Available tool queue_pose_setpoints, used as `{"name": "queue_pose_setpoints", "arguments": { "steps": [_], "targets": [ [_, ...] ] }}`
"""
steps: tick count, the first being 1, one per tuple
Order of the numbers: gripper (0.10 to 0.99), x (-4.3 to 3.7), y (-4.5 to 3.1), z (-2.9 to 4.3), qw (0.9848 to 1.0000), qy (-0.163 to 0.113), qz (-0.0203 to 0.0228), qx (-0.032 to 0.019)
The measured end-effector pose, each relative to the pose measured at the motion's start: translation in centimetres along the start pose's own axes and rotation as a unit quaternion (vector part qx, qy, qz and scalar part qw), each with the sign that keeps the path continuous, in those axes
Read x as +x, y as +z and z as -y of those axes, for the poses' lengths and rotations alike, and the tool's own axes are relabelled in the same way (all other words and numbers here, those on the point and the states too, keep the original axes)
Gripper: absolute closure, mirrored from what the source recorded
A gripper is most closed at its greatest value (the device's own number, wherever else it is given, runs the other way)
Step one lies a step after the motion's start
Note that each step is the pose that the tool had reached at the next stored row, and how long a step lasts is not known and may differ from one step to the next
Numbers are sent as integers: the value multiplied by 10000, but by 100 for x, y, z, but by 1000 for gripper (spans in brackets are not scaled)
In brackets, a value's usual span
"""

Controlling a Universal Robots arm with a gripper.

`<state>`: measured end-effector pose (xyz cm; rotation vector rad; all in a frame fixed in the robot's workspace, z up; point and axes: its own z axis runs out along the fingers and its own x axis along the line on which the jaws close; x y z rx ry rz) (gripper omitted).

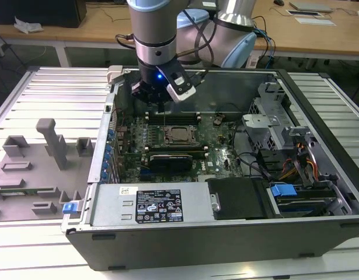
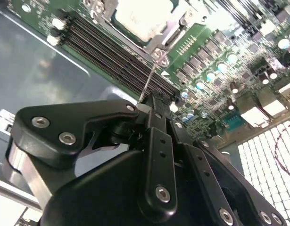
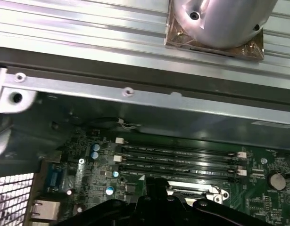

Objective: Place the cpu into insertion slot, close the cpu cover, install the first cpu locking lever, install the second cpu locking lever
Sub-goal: 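Install the first cpu locking lever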

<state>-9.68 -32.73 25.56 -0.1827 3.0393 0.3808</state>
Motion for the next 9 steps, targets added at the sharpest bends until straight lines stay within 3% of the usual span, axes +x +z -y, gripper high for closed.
{"name": "queue_pose_setpoints", "arguments": {
  "steps": [5, 9],
  "targets": [
    [980, -156, 12, 50, 10000, 1, 0, -2],
    [980, -171, 14, 54, 10000, -1, 10, -2]
  ]
}}
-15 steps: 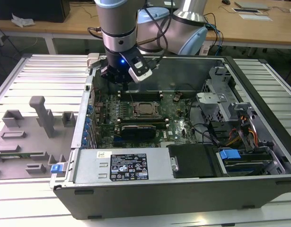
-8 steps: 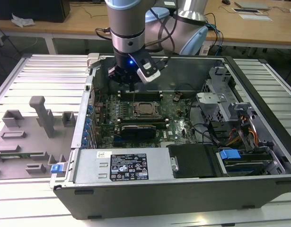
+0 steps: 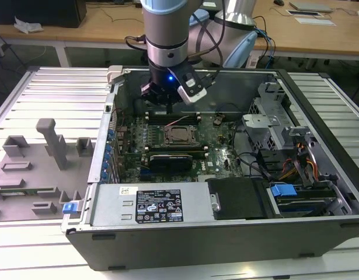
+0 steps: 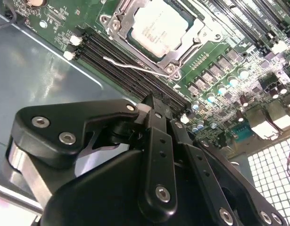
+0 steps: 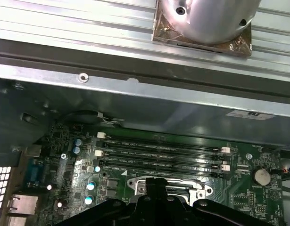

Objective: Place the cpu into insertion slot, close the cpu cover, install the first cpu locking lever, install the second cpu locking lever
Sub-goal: 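Install the first cpu locking lever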

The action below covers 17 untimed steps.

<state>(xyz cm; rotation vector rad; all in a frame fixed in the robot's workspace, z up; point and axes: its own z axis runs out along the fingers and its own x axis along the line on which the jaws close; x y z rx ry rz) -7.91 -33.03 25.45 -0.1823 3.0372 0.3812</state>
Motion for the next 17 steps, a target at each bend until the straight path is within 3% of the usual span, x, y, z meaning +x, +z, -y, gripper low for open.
{"name": "queue_pose_setpoints", "arguments": {
  "steps": [2, 3, 4, 5, 11, 14, 17],
  "targets": [
    [980, 4, 1, 0, 9999, -40, 140, 40],
    [980, 8, 1, 0, 9997, -69, 240, 75],
    [980, 14, 4, 0, 9991, -107, 383, 114],
    [980, 15, 19, 3, 9989, -117, 444, 124],
    [980, -15, 75, 21, 9984, 145, 517, 164],
    [980, -22, 124, 34, 9966, 524, 606, 217],
    [980, -40, 157, 37, 9952, 694, 645, 242]
  ]
}}
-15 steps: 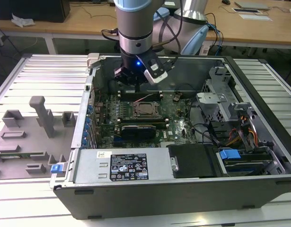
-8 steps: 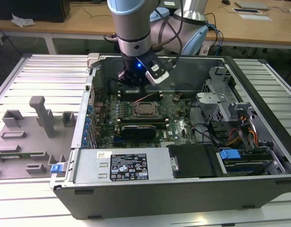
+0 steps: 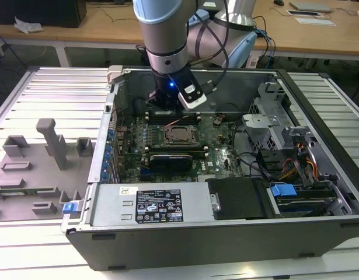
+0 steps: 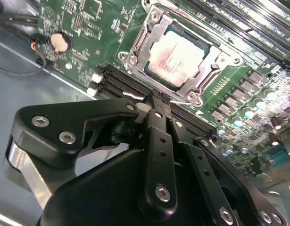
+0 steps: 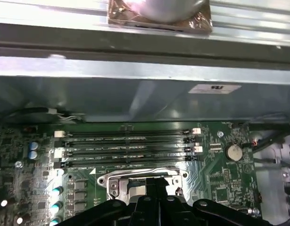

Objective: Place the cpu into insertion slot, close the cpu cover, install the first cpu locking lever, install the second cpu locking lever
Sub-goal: 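Install the first cpu locking lever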

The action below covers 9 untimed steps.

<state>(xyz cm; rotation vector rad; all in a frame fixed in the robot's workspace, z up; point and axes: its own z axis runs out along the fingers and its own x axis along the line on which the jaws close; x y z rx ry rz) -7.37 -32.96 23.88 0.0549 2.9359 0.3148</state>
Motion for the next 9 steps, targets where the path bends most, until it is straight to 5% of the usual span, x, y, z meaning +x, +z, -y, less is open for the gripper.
{"name": "queue_pose_setpoints", "arguments": {
  "steps": [9],
  "targets": [
    [980, -6, 121, -155, 9999, 75, 21, 74]
  ]
}}
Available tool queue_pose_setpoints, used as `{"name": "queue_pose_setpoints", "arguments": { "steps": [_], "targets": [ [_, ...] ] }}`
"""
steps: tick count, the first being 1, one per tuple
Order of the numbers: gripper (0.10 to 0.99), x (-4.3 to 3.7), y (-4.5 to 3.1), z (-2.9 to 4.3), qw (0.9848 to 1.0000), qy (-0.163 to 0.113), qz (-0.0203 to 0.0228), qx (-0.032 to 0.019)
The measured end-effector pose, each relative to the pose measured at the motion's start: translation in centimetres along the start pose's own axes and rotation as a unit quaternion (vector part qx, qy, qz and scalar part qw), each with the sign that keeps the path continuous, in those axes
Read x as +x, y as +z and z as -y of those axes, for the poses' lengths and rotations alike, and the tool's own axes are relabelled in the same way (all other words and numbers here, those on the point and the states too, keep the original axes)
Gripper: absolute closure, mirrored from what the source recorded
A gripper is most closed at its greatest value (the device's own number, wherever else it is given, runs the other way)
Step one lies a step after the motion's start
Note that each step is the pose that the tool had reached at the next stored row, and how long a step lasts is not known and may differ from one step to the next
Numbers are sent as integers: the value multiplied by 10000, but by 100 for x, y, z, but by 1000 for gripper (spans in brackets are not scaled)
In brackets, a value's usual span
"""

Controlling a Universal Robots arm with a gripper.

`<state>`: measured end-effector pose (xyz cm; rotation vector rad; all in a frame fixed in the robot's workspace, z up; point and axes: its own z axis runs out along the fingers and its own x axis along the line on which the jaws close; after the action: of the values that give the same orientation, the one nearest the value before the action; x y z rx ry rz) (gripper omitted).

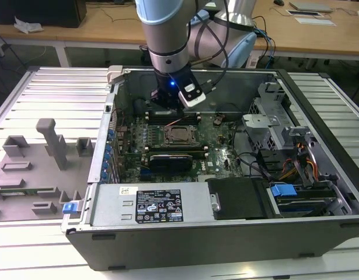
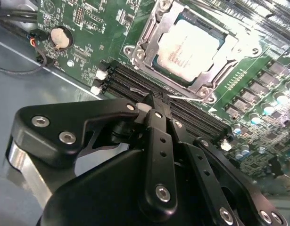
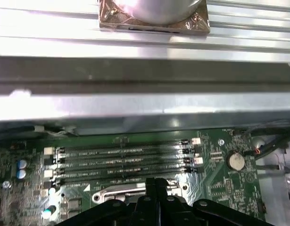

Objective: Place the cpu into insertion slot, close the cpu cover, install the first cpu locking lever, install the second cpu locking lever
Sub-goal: 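Install the first cpu locking lever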

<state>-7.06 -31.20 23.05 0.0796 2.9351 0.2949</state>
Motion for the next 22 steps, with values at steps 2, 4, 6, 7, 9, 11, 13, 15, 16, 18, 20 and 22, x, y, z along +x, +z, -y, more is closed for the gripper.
{"name": "queue_pose_setpoints", "arguments": {
  "steps": [2, 4, 6, 7, 9, 11, 13, 15, 16, 18, 20, 22],
  "targets": [
    [980, 1, 31, -11, 10000, -5, 1, 25],
    [980, 4, 58, -15, 10000, -7, 1, 33],
    [980, 7, 81, -16, 10000, -7, 1, 37],
    [980, 8, 89, -18, 10000, -8, 1, 38],
    [980, 9, 90, -21, 10000, -9, 1, 38],
    [980, 9, 93, -23, 10000, -9, 2, 46],
    [980, 12, 104, -47, 10000, -18, 5, 88],
    [980, 20, 133, -119, 9999, -35, 21, 159],
    [980, 24, 145, -140, 9998, -43, 28, 195],
    [980, 26, 157, -138, 9997, -34, 33, 233],
    [980, 26, 168, -135, 9997, -9, 39, 245],
    [980, 24, 185, -132, 9997, 16, 44, 251]
  ]
}}
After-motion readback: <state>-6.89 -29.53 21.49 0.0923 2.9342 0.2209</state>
